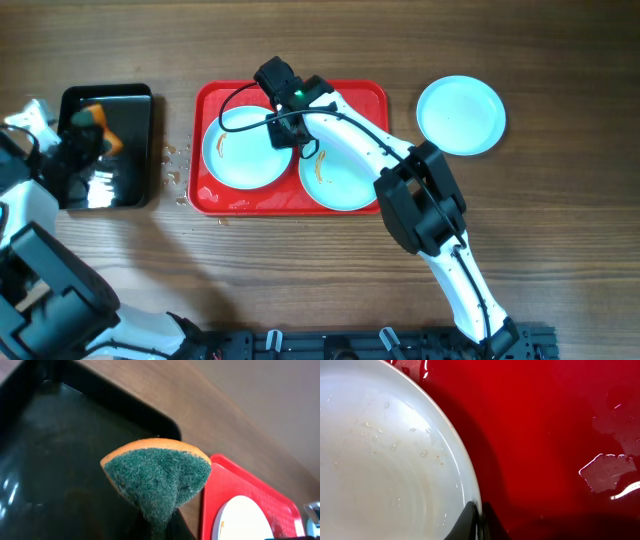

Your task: Clean dirty plates on tray and stack at the side

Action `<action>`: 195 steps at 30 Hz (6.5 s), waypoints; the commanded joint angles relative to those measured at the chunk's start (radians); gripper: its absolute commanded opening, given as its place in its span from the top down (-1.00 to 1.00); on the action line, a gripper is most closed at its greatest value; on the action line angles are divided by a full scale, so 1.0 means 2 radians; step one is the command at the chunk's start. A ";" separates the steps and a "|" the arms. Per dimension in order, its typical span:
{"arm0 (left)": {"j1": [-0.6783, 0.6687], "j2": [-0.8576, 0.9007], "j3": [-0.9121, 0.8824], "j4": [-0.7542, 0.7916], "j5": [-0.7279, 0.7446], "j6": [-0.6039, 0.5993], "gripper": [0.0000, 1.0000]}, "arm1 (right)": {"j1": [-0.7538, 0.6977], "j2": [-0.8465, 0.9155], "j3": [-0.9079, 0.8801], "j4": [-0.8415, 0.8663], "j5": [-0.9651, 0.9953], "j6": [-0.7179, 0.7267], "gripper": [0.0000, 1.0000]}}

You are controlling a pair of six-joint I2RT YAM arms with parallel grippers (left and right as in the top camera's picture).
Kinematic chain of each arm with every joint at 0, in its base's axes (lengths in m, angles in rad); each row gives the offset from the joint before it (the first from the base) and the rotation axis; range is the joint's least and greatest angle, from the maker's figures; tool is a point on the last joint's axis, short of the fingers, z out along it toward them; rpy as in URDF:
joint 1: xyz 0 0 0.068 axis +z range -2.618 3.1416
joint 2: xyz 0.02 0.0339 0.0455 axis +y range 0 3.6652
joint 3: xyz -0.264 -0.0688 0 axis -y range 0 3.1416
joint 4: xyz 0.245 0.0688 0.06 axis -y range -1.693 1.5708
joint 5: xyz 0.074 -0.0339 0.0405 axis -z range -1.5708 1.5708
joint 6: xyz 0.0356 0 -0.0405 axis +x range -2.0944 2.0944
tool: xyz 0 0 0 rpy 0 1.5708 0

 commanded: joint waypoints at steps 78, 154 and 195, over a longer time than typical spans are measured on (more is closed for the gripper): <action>-0.388 0.088 0.016 -0.154 -0.304 -0.150 0.92 | 0.002 0.011 -0.011 -0.011 -0.069 -0.037 0.91; -0.407 -0.076 0.037 -0.196 -0.617 -0.178 0.92 | -0.010 0.011 -0.010 -0.007 -0.065 -0.037 0.91; -0.407 -0.107 0.031 -0.275 -0.363 -0.178 0.92 | 0.066 -0.179 0.046 0.058 0.583 -0.421 0.91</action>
